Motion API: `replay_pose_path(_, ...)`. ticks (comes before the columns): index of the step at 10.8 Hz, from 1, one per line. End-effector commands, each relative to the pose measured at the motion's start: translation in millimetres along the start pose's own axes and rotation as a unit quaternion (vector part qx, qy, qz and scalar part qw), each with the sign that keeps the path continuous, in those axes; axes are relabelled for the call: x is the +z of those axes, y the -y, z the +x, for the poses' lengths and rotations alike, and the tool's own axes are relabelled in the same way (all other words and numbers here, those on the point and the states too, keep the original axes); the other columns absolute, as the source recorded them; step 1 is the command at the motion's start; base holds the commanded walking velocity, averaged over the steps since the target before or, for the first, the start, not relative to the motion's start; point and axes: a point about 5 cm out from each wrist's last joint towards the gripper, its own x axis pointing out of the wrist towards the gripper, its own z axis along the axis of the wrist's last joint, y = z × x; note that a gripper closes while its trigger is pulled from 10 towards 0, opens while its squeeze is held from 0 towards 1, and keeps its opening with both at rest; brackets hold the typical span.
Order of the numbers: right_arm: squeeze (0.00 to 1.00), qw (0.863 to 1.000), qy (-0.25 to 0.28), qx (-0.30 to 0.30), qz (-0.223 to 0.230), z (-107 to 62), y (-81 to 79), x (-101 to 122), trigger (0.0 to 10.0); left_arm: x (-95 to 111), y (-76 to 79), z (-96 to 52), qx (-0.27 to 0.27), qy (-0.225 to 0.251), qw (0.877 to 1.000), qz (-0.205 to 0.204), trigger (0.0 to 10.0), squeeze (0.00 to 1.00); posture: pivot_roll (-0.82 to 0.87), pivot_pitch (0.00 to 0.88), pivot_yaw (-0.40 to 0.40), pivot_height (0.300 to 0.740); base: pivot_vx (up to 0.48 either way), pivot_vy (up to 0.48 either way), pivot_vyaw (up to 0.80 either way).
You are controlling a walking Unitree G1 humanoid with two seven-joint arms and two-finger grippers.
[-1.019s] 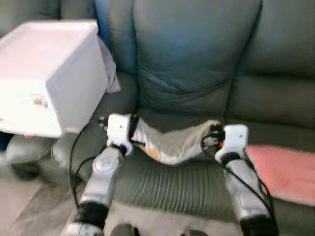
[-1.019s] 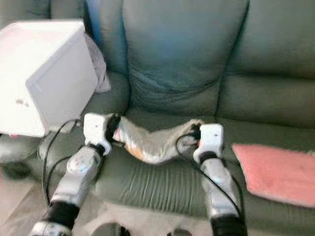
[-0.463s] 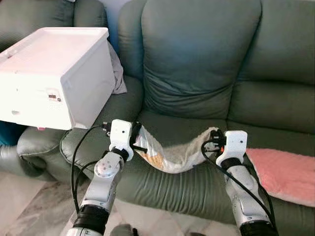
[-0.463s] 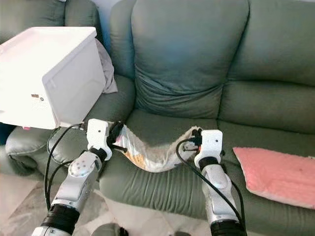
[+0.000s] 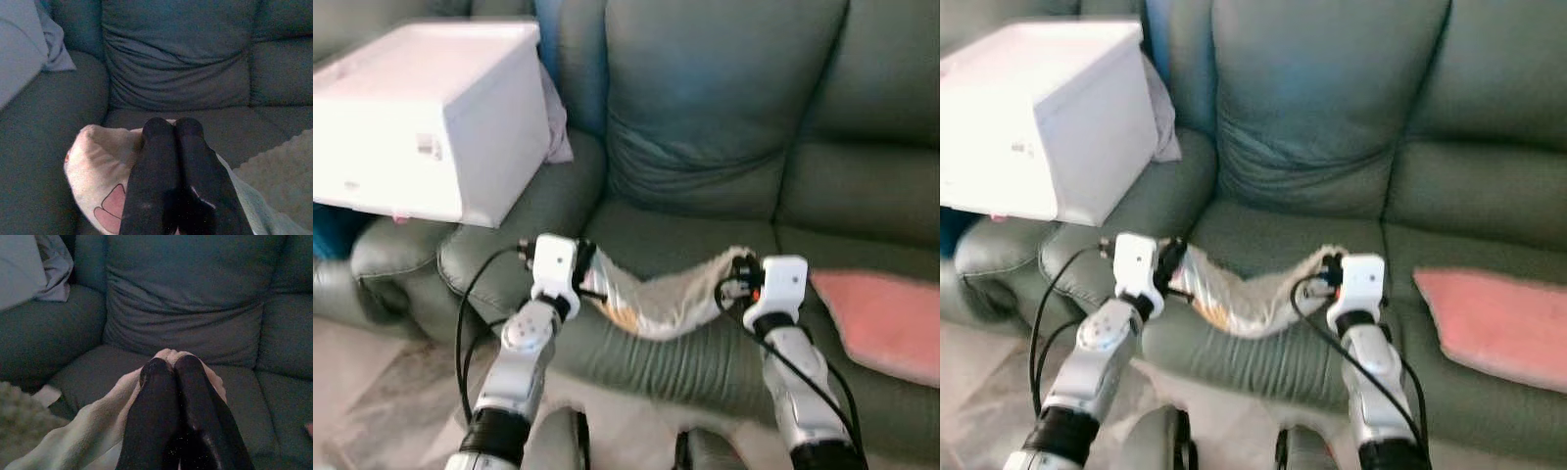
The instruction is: Move the pillow to the sofa
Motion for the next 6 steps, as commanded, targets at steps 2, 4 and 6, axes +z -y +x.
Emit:
replay_pose_path(2,0.0,1.0,0.013,0.0,0.0,2.7,-1.3,7.3,10.0,9.4,1.9,1.7,-0.01,0.017,1.0,0.003,10.0,0.0,-0.03,0.0,0.045,0.616,0.0,0.0,0.0)
replay_pose_path(4,0.0,1.0,0.013,-0.001,0.001,3.2,-1.3,7.5,10.0,10.8,2.1,1.6,-0.013,0.021,1.0,0.002,10.0,0.0,-0.03,0.0,0.045,0.616,0.0,0.0,0.0)
replay_pose_path(6,0.0,1.0,0.013,-0.004,-0.001,3.3,-0.7,7.5,10.0,11.7,5.1,1.2,-0.021,0.025,0.999,-0.001,10.0,0.0,-0.03,0.0,0.047,0.616,0.0,0.0,0.0)
